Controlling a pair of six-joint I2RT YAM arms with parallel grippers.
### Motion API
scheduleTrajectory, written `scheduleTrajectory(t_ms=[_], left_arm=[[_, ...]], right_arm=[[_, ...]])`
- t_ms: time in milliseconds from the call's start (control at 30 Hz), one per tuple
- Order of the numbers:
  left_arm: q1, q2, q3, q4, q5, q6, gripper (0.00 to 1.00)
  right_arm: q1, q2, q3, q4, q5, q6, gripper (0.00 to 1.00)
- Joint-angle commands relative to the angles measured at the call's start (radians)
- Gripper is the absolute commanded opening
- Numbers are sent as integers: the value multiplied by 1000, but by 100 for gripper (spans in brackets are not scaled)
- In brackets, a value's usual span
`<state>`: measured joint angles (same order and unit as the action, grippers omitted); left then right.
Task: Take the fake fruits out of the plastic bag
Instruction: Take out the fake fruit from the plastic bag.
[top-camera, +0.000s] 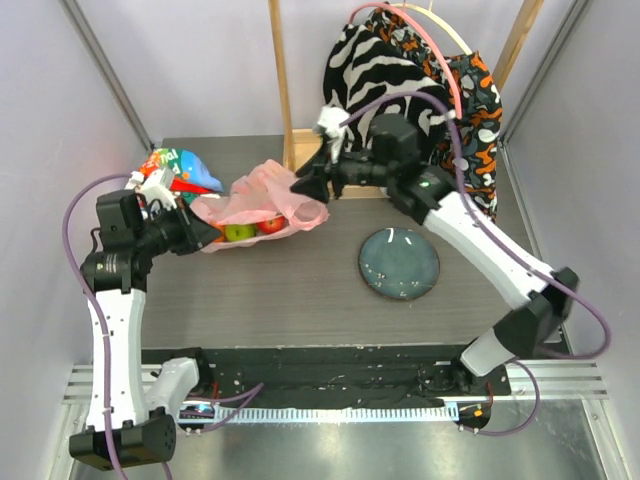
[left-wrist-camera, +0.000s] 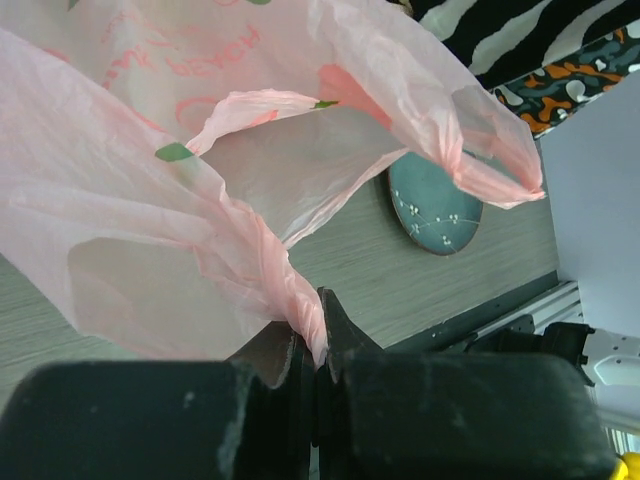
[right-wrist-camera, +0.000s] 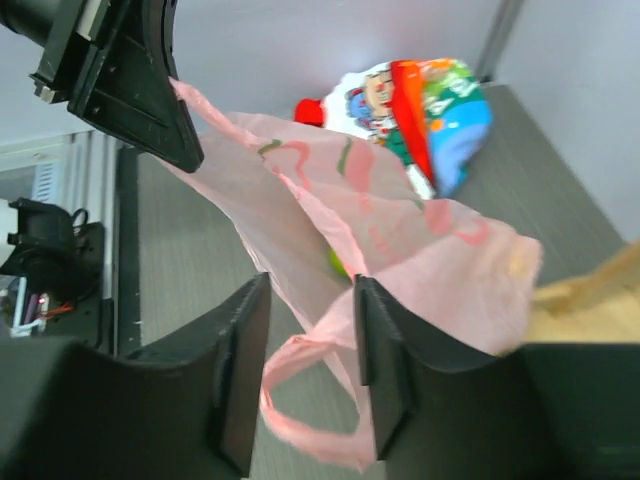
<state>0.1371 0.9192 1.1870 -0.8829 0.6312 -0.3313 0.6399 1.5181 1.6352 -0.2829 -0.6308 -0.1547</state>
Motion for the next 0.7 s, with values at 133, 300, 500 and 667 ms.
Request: scheduleTrajectory(t_ms=[133,300,500,667], left_arm=[[-5,-98,-61,-67,-21,55,0],[-4,-137,-89,-68,-45,66,0],[2,-163,-133,-47,-34,51,0],[16,-174,-153,-18,-25,3,0]], right_arm=[[84,316,-14,77,-17,57,33],[110,396,40,47,-50,60,28],[144,433,97,-1,-82,31,28],[172,537,167,-13,-92,30,29]])
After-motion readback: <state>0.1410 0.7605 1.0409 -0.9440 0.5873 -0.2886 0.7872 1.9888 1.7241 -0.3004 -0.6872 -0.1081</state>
